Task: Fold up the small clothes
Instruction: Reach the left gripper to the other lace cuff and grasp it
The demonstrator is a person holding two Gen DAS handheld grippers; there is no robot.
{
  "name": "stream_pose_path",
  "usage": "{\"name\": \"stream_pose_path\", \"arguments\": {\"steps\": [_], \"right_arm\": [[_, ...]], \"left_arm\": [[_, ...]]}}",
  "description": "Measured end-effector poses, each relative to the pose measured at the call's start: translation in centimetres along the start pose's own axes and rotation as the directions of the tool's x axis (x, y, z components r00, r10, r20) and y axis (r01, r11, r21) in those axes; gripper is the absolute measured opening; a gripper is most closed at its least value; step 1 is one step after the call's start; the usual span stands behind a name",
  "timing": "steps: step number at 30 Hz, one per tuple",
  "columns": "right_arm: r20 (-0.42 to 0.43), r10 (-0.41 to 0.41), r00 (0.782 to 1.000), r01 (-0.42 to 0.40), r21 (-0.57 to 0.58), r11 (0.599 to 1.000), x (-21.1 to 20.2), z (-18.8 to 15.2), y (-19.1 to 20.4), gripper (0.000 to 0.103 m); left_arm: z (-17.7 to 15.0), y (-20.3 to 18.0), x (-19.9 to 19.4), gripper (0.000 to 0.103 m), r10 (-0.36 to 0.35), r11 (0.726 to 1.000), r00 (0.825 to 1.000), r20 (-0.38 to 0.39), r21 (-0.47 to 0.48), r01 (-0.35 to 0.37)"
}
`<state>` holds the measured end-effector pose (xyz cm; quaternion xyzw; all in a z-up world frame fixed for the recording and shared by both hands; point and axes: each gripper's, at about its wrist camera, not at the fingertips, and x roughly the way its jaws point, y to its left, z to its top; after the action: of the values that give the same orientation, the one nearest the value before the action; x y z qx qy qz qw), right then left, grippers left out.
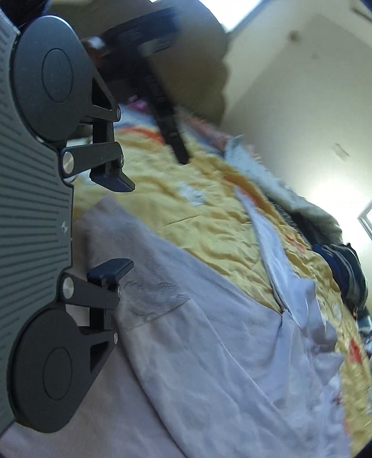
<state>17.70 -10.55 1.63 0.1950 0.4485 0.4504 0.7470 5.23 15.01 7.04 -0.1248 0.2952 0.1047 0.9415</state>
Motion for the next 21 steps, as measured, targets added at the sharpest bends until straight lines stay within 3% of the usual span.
{"name": "stream_pose_path", "arguments": {"steps": [3,4,5,7,11,14,15,17,21], "right_arm": [[-0.039,0.011,0.999,-0.008,0.081,0.997,1.7,0.2,-1.5,0.069],[-0.083,-0.021,0.996,0.029,0.096,0.995,2.3,0.0,-1.9,0.065],[-0.077,-0.019,0.997,0.027,0.095,0.995,2.4,-0.5,-2.1,0.060],[-0.038,-0.030,0.999,0.033,0.097,0.995,1.5,-0.6,-1.5,0.059],[0.084,-0.099,0.991,0.105,-0.063,0.992,-0.4,2.1,1.7,0.057],[0.118,-0.182,0.976,0.204,-0.207,0.957,0.1,5.5,3.8,0.058],[0.113,-0.193,0.975,0.214,-0.227,0.950,0.6,6.5,4.0,0.060],[0.097,-0.202,0.975,0.219,-0.223,0.950,1.7,8.0,3.7,0.063],[0.057,-0.186,0.981,0.193,-0.175,0.965,3.6,8.5,2.2,0.063]], "left_arm": [[0.4,-0.3,0.1,0.103,-0.015,1.000,1.000,-0.008,0.010,0.015],[0.8,-0.3,0.0,0.103,-0.022,1.000,1.000,-0.009,0.015,0.022],[1.3,-0.2,0.0,0.103,-0.026,1.000,1.000,-0.006,0.015,0.026],[2.7,0.1,-0.1,0.103,-0.044,0.999,0.999,0.006,0.004,0.044],[5.5,1.9,1.2,0.103,-0.064,0.994,0.997,0.040,-0.091,0.067],[8.0,4.7,4.1,0.103,-0.111,0.972,0.992,0.051,-0.201,0.119],[8.8,6.0,5.3,0.103,-0.126,0.958,0.991,0.047,-0.255,0.134],[10.5,9.2,7.8,0.103,-0.164,0.897,0.986,0.034,-0.411,0.164],[13.1,15.3,12.5,0.103,-0.264,0.726,0.957,0.121,-0.628,0.279]]}}
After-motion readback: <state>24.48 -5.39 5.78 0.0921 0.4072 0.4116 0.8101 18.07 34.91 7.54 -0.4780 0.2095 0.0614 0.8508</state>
